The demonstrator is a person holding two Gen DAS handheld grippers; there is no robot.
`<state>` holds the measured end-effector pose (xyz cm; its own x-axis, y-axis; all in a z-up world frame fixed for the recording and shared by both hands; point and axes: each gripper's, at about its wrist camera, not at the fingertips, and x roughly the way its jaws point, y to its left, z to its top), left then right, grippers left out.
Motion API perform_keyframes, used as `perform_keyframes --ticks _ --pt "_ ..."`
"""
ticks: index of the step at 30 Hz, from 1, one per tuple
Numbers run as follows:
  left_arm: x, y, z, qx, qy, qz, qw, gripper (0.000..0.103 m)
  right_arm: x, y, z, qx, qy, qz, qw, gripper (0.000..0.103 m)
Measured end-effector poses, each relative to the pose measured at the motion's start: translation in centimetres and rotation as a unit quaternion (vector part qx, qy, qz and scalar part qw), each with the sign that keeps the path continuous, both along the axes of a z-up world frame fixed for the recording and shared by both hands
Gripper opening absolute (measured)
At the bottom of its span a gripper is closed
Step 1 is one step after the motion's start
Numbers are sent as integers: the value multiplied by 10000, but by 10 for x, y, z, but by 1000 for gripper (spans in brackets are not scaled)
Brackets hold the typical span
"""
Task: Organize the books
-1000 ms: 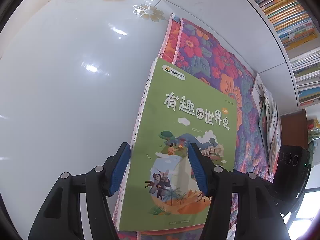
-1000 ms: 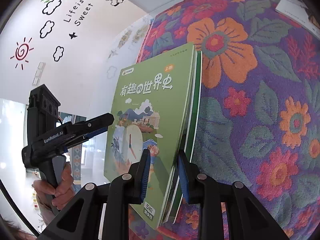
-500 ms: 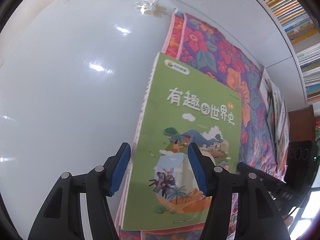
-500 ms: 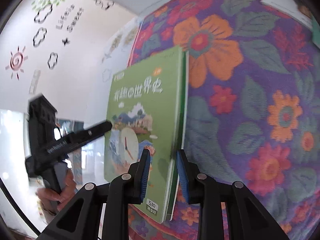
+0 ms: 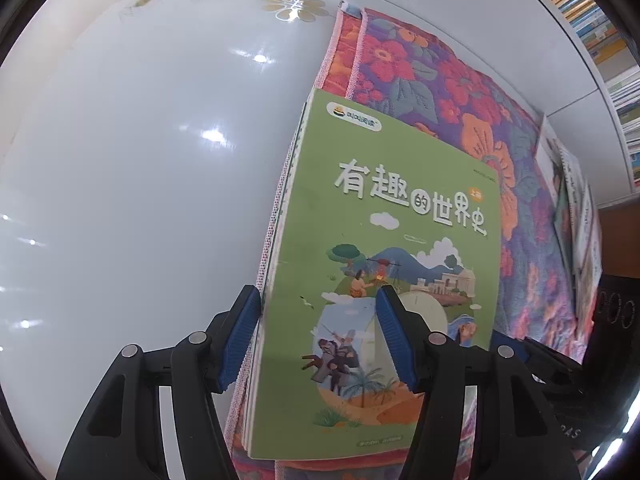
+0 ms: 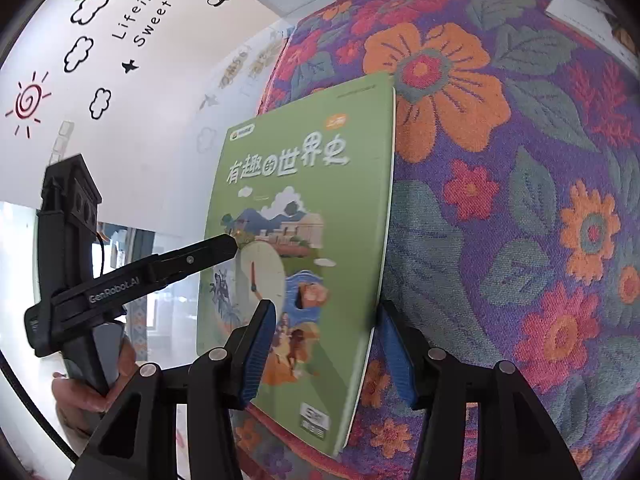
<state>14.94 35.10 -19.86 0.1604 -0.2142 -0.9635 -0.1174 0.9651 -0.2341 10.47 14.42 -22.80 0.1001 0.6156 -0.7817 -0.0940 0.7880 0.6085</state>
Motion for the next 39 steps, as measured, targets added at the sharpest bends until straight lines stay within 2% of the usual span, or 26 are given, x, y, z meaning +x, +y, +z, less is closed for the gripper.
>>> perform_keyframes --ticks 2,6,8,12,15,16,20,23,27,30,34,39 --pt "0 0 0 62 0 -20 10000 57 -1 0 -2 57 28 -27 10000 52" --pt "0 11 -3 -180 56 163 9997 57 2 -4 -5 209 97 -103 9997 52" --pt "-1 13 -5 -203 97 195 9996 57 2 0 -4 100 65 -72 9999 52" --pt "-1 7 -1 19 88 152 9998 57 2 13 1 -223 14 -59 9997 53" --pt "0 6 -1 14 115 201 9997 57 3 17 2 -261 -11 -61 9996 55" --pt "0 8 -1 7 138 254 9996 57 3 15 1 -190 2 -99 9998 55" --pt "-4 13 13 461 2 469 9978 57 -1 -5 2 167 -15 -243 9996 54" --pt "-6 6 33 252 -257 511 9980 57 -7 -36 15 594 -389 -414 9966 54" --pt "0 -44 57 379 -631 92 9972 57 -13 -89 31 785 -800 -876 9898 54" --pt "6 -92 63 220 -756 -250 9966 57 -20 -134 43 807 -1094 -1168 9838 54" --pt "17 -168 63 20 -834 -740 9938 57 -31 -192 55 493 -1355 -1571 9770 54" --pt "25 -271 58 -493 -903 -1401 9848 57 -55 -279 55 -88 -1359 -2356 9623 54"
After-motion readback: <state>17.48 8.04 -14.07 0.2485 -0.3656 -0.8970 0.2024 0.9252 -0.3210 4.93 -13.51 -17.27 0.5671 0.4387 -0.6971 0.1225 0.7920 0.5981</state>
